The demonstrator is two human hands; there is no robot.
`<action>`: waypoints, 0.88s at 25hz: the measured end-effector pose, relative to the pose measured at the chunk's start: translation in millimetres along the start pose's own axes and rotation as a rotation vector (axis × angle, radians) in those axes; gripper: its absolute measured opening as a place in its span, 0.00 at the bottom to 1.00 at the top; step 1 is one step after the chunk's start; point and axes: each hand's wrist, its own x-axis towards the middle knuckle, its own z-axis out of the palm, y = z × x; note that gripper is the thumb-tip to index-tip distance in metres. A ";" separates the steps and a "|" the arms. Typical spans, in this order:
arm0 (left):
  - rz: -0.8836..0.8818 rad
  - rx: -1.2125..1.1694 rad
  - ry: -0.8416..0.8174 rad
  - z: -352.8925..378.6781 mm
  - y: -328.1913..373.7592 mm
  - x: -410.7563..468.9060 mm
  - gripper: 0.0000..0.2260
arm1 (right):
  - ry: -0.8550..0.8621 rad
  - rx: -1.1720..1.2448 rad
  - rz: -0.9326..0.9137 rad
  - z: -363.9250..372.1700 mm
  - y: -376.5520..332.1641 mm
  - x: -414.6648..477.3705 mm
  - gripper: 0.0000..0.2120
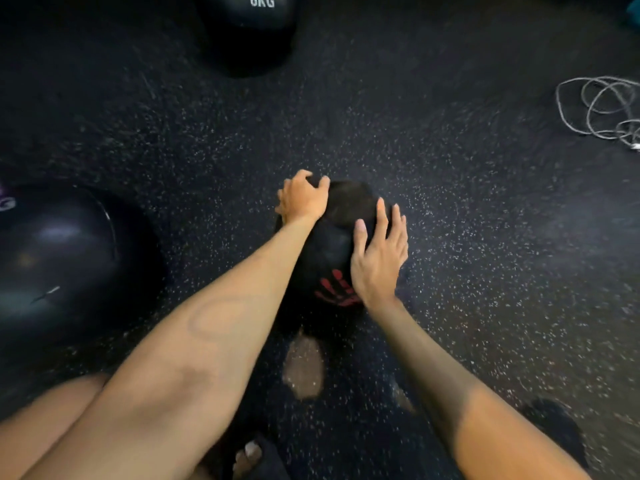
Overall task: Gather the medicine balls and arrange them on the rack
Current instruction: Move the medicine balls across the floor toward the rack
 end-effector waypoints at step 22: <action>0.248 -0.067 0.036 -7.4 -6.6 106.7 0.37 | -0.113 -0.004 -0.040 68.8 -86.7 225.0 0.28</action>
